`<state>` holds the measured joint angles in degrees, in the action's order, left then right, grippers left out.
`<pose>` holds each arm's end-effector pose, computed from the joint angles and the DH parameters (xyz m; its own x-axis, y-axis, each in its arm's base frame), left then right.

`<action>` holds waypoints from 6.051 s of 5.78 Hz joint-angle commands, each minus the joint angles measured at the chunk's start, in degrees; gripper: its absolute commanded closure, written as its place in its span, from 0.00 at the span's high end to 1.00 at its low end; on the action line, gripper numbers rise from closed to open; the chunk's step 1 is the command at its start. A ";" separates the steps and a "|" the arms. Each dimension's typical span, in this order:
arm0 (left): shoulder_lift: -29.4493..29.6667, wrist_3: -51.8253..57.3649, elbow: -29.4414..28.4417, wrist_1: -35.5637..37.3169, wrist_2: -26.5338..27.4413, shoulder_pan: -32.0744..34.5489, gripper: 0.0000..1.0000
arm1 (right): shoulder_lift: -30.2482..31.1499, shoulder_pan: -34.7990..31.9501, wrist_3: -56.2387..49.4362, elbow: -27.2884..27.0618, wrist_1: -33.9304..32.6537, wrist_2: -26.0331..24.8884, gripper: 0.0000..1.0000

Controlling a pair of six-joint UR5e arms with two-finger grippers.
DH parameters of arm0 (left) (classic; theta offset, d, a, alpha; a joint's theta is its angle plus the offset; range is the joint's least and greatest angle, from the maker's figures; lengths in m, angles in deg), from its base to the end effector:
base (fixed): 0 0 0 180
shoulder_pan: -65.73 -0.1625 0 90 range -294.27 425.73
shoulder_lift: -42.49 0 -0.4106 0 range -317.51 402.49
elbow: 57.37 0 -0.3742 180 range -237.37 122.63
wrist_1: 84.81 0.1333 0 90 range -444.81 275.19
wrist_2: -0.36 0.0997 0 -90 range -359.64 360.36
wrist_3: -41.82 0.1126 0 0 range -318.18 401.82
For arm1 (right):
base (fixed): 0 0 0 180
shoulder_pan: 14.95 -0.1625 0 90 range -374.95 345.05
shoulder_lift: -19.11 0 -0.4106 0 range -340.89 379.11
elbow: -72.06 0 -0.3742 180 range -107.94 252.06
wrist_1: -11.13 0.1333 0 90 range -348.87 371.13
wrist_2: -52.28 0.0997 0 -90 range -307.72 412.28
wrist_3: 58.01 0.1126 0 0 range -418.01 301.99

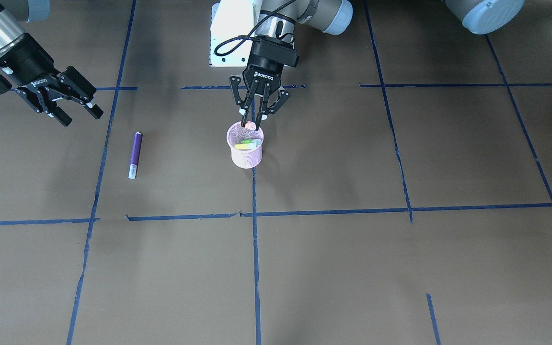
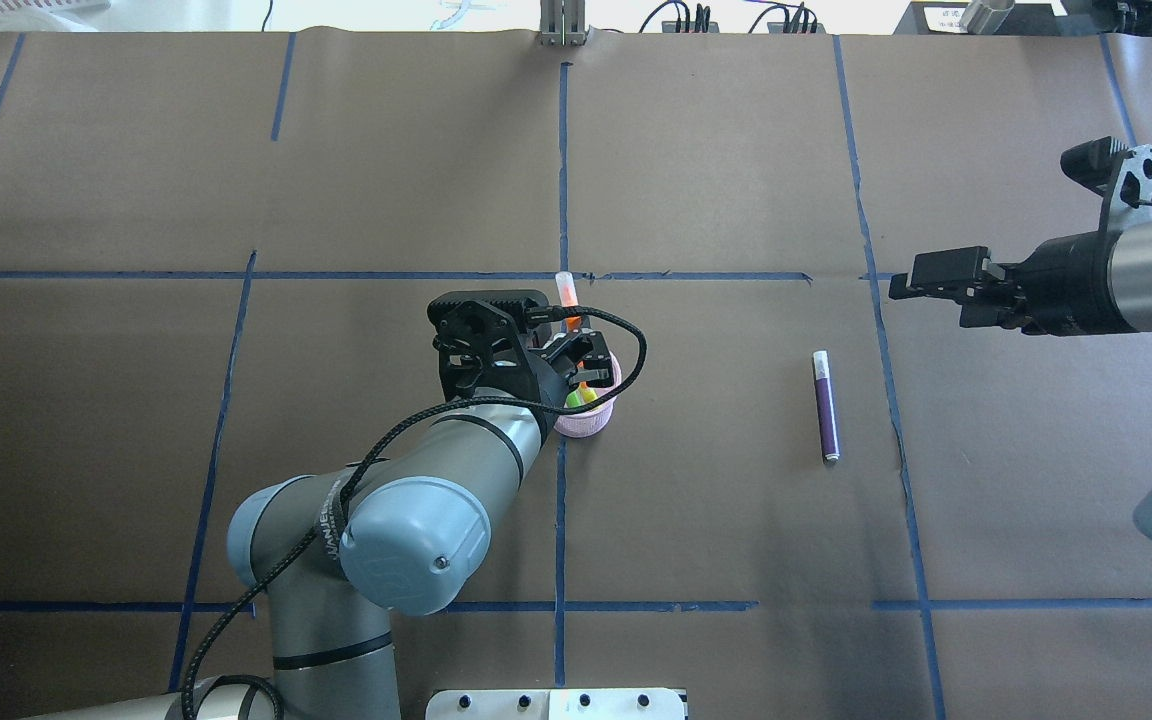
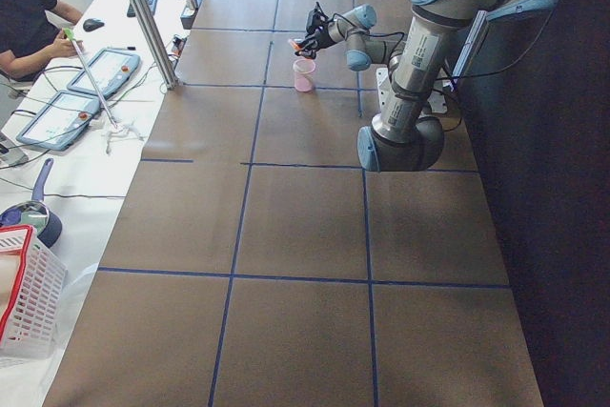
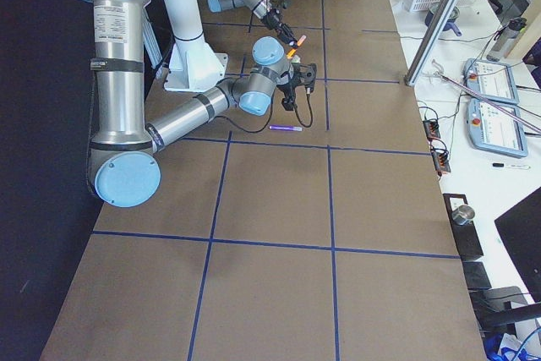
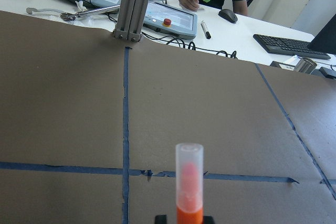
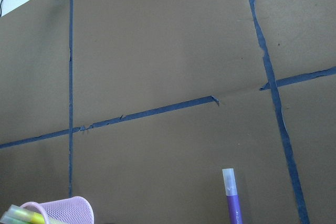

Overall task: Collect pens into pen holder
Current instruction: 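Lift the orange highlighter with the left gripper and drop it into the cup, then withdraw the left gripper while the right gripper grasps the purple marker, then carry the purple marker with the right gripper and drop it into the cup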

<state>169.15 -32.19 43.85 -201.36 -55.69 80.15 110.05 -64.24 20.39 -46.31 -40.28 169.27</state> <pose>0.5447 -0.3426 0.1434 0.4503 0.1201 -0.8847 0.6278 0.6619 0.4095 -0.2361 -0.4005 0.3503 0.3411 0.1217 0.9321 -0.3434 0.9392 0.0030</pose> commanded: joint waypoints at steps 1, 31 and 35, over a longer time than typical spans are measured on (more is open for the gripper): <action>-0.10 0.10 -0.32 -0.25 0.06 -0.36 0.97 | -0.07 -0.01 0.26 -0.20 0.00 0.00 0.99; -21.29 16.00 12.95 -0.34 -33.16 18.80 0.93 | -28.53 21.65 9.96 6.34 -30.76 -24.65 0.00; -21.20 15.74 12.95 -0.25 -33.08 18.80 0.95 | -31.00 36.96 20.44 7.53 -30.85 -66.00 0.00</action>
<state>147.89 -16.37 56.74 -201.64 -88.77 98.95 79.13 -30.63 38.09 -39.60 -71.06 112.63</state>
